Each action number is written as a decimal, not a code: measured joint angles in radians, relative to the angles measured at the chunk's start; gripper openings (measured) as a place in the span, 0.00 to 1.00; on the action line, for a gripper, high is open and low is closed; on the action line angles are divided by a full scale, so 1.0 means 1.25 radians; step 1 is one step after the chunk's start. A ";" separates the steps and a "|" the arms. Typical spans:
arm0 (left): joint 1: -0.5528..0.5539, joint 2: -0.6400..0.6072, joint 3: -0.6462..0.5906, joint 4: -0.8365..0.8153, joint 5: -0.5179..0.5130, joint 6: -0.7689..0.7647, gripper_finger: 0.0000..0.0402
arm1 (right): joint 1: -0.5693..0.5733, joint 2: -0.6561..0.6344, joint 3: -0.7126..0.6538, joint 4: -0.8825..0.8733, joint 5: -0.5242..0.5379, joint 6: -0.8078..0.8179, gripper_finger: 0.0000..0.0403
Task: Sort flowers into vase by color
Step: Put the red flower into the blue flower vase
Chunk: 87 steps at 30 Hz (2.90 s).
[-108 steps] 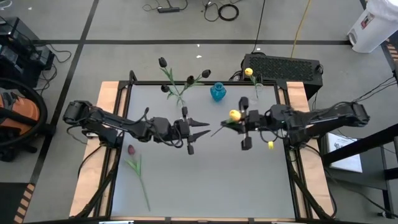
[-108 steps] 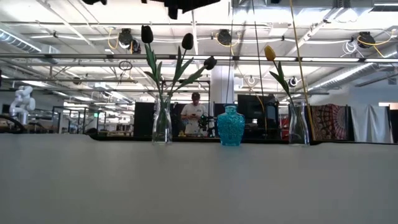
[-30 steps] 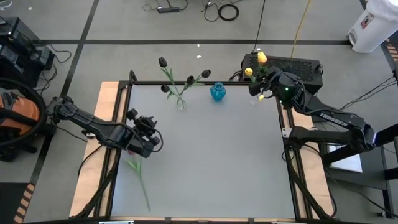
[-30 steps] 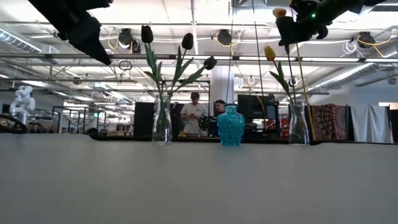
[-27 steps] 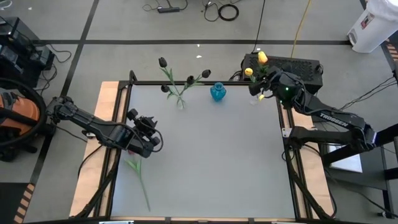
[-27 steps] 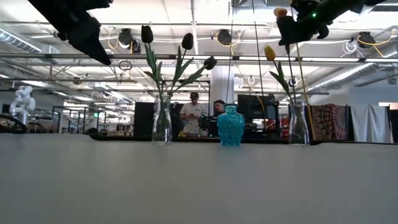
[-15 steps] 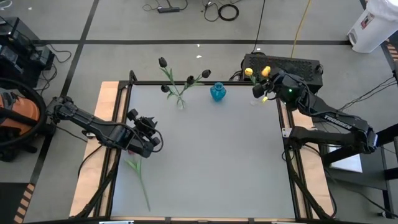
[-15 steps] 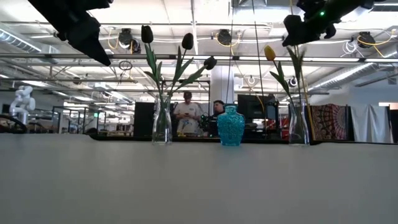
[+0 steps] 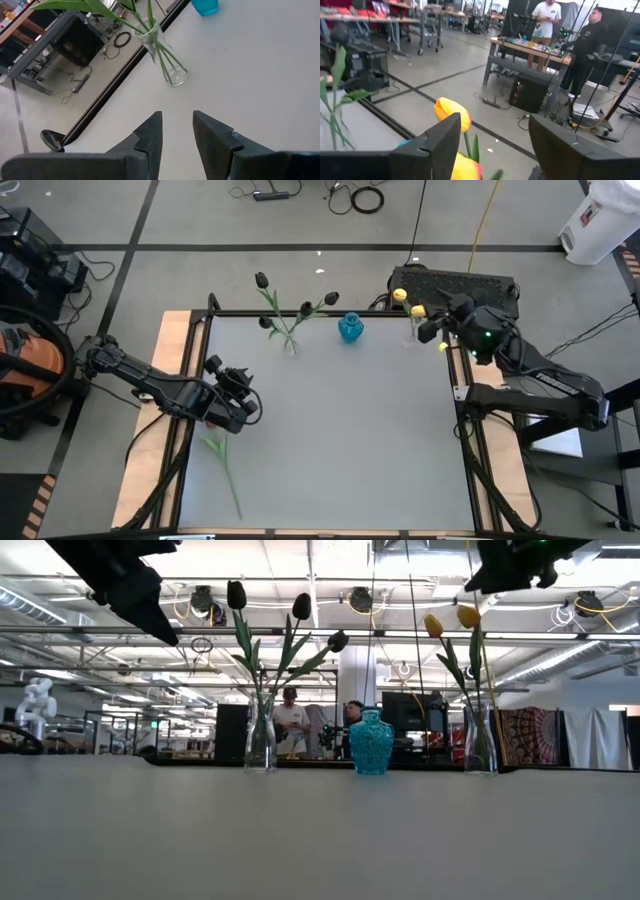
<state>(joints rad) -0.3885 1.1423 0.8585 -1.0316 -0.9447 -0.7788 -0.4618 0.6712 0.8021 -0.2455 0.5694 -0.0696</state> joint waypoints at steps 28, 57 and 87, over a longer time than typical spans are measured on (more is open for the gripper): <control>0.000 0.000 0.000 0.002 0.350 0.025 0.29 | 0.134 -0.062 0.000 -0.043 -0.503 0.139 0.56; -0.205 0.084 0.000 0.074 0.738 -1.077 0.29 | 0.298 0.090 0.000 -0.058 -0.502 0.053 0.56; -0.249 0.291 0.000 0.060 0.824 -1.298 0.29 | 0.324 0.090 0.000 0.021 -0.502 0.037 0.56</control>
<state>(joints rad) -0.6995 1.5057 0.8589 -0.9563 0.0856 -2.4019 -0.0566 0.7841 0.8024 -0.2187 -0.0582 -0.0233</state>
